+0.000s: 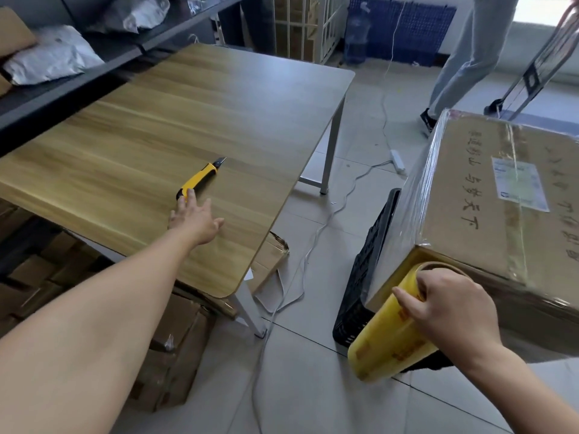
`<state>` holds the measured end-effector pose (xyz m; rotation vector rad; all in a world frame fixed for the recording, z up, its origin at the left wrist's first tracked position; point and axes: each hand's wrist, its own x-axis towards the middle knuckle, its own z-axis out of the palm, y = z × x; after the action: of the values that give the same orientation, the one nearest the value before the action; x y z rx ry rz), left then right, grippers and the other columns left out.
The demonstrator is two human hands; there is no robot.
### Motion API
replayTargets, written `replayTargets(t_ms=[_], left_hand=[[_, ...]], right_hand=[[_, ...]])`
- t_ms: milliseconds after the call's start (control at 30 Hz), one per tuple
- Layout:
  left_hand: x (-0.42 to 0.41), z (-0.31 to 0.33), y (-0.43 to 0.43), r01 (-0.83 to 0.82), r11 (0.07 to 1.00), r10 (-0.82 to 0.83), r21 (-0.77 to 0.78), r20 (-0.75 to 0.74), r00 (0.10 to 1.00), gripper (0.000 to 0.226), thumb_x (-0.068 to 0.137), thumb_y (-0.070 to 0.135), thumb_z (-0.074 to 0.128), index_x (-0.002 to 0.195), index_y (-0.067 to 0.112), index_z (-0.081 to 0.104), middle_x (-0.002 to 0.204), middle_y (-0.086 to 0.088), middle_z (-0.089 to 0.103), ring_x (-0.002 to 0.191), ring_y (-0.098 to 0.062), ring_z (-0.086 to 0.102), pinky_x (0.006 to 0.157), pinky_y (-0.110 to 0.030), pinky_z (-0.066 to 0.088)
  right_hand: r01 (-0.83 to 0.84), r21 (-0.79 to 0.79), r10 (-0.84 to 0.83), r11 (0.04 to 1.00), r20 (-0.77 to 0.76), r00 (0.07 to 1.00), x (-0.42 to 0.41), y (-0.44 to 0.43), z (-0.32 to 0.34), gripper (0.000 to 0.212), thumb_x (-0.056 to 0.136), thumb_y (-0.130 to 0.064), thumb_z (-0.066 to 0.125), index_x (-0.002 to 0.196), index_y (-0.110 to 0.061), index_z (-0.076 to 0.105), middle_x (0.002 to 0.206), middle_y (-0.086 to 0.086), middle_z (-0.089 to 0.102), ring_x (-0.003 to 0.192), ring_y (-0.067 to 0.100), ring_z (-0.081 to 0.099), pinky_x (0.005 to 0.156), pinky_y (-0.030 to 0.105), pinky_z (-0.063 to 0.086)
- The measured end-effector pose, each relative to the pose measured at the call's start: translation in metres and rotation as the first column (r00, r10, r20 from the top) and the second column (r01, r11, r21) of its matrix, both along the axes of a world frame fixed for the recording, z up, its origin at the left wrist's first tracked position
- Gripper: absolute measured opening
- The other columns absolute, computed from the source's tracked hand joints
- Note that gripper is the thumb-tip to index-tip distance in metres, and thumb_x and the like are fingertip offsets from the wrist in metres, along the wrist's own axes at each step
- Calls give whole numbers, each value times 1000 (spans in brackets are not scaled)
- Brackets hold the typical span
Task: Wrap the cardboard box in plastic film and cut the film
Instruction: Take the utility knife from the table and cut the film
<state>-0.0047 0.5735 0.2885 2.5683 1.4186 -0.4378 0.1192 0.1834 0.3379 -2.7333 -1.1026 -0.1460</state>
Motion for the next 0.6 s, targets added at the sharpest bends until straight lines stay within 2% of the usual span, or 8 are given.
replayTargets(t_ms=[133, 267, 367, 433, 467, 533, 600], left_hand=[[4, -8, 17, -26, 999, 26, -23, -2, 1000, 67, 100, 47, 36, 156, 24, 6, 162, -10, -18, 150, -34, -7, 120, -51, 7], [5, -16, 36, -44, 998, 43, -39, -14, 999, 63, 103, 42, 32, 156, 24, 3, 161, -9, -20, 150, -32, -10, 120, -52, 4], [6, -20, 44, -42, 997, 40, -59, -41, 998, 60, 103, 39, 31, 154, 15, 10, 164, -11, 2, 151, -31, -1, 119, -51, 10], [5, -22, 43, -38, 998, 35, -51, -42, 998, 56, 102, 40, 34, 148, 10, 26, 159, -16, 22, 149, -33, 12, 117, -52, 18], [4, -24, 42, -28, 1000, 28, -8, -24, 999, 52, 101, 40, 37, 144, 9, 32, 156, -18, 26, 147, -35, 17, 116, -53, 21], [3, -28, 43, -16, 997, 16, 82, 9, 1000, 50, 100, 38, 40, 142, 12, 34, 157, -20, 17, 146, -37, 12, 117, -53, 19], [2, -31, 47, -35, 998, 35, 56, -10, 999, 54, 101, 36, 38, 150, 19, 23, 162, -16, -3, 149, -36, -1, 118, -53, 9]], right_hand=[[9, 1, -9, 1000, -1, 1000, 2, 2, 1, 55, 73, -39, 76, 52, -30, 26, 50, -10, 36, 43, 13, 37, 42, 19, 17], [20, 14, -20, 1000, 3, 1000, 4, 2, -2, 50, 73, -40, 75, 51, -24, 33, 50, -8, 38, 43, 14, 39, 43, 23, 25], [25, 18, -25, 1000, 5, 1000, 5, 4, -3, 52, 71, -37, 78, 50, -22, 33, 50, -7, 36, 42, 16, 38, 42, 24, 25], [30, 8, -30, 1000, -2, 1000, 5, 4, -3, 53, 69, -36, 79, 50, -21, 32, 49, -7, 34, 42, 17, 36, 42, 24, 23], [30, 4, -30, 1000, -7, 1000, 5, 4, -2, 53, 69, -36, 79, 50, -21, 32, 49, -8, 33, 42, 17, 36, 42, 24, 22], [23, 9, -22, 1000, -19, 1000, 3, 3, 0, 54, 70, -36, 79, 51, -24, 29, 49, -9, 32, 42, 15, 34, 41, 22, 20], [15, 17, -14, 1000, -25, 1000, 3, 4, 2, 58, 71, -38, 77, 53, -29, 23, 50, -12, 28, 42, 13, 32, 41, 18, 15]])
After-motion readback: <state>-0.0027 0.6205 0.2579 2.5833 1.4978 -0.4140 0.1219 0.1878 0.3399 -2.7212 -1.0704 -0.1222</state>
